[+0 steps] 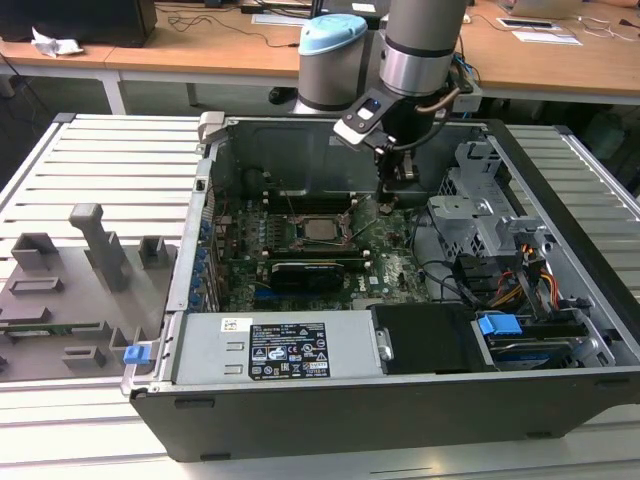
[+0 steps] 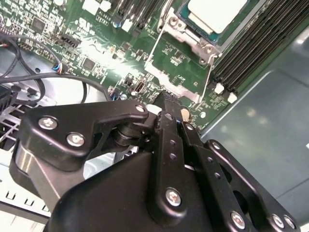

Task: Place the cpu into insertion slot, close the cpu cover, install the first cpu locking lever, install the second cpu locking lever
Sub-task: 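Close the cpu cover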

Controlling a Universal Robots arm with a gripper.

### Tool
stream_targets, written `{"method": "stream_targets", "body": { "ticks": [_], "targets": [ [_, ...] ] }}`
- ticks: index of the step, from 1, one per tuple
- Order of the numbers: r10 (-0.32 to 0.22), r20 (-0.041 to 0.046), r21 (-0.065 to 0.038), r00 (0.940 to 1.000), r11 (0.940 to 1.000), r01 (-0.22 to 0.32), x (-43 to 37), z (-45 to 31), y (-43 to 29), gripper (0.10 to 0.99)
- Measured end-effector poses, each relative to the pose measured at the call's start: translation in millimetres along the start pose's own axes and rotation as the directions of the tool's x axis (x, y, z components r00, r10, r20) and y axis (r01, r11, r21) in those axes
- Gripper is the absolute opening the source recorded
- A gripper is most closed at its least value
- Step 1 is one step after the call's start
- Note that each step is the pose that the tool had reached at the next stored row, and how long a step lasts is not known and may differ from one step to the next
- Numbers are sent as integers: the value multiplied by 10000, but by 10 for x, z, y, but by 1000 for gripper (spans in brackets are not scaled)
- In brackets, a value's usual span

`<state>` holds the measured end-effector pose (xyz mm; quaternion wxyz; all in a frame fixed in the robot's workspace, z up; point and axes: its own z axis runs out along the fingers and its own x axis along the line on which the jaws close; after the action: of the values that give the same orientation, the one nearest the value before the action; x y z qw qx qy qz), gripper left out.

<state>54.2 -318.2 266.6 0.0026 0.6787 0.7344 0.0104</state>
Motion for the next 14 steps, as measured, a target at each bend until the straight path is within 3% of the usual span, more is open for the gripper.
{"method": "stream_targets", "body": {
  "ticks": [3, 4, 6, 9, 14],
  "targets": [
    [-6, -1, 2, 10000, 10000, 6, -3, 28, 44, 106],
    [-6, -2, 15, 10000, 10000, 6, -5, 74, 52, 106],
    [-5, -3, 25, 10000, 10000, 5, -6, 137, 51, 106],
    [-5, -4, 30, 10000, 10000, 5, -7, 169, 50, 106],
    [-5, -4, 32, 10000, 10000, 5, -1, 173, -28, 106]
  ]
}}
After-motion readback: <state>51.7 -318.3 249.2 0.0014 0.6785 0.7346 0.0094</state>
